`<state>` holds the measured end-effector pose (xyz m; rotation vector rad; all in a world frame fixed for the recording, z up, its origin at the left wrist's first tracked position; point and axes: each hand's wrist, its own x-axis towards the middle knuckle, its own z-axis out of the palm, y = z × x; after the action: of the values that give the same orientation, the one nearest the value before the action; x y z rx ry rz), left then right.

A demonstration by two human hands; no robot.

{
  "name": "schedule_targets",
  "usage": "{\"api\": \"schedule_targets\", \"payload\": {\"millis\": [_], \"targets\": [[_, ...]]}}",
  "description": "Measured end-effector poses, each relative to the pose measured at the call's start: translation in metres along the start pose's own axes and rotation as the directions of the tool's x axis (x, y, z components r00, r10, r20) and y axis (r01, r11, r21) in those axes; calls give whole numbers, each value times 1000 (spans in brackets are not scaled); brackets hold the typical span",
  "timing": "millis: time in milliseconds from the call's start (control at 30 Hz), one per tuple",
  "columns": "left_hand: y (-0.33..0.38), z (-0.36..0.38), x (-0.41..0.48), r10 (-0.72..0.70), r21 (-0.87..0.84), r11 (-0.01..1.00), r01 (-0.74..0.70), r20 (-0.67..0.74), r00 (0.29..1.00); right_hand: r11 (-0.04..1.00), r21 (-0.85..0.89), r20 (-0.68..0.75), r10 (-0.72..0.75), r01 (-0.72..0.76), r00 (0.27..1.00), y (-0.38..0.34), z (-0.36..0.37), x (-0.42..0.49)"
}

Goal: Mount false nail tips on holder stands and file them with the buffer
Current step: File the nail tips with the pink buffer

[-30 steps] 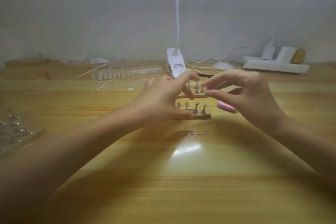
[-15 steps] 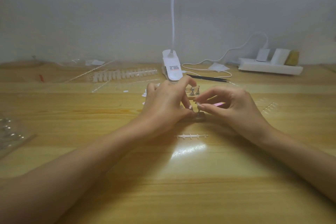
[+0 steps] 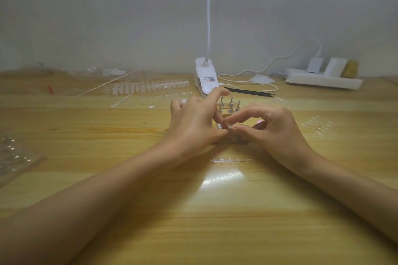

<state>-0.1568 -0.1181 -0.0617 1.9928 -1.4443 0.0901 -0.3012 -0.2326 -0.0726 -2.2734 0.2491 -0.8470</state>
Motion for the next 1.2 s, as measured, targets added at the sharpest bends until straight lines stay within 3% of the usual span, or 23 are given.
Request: {"api": "schedule_targets", "payload": {"millis": [600,800,933,1000,1200], "targets": [[-3,-1,2,-13,-69,997,17,47,999,999,-50,3,20,-20,1000,0,0,1],[-2,-2,2,-33,-122,992,42,76,997,973,-226,5,-49,49,999,3,2,0],[-3,-2,2,-34,-122,992,43,75,997,984,-157,-45,-89,81,995,3,-7,-6],[-3,-2,3,-33,-112,993,41,69,997,968,-207,-64,-160,144,985,4,-13,-8],[-2,-2,1,-5,-115,993,11,55,998,896,-360,32,-267,260,963,8,-9,-8]]}}
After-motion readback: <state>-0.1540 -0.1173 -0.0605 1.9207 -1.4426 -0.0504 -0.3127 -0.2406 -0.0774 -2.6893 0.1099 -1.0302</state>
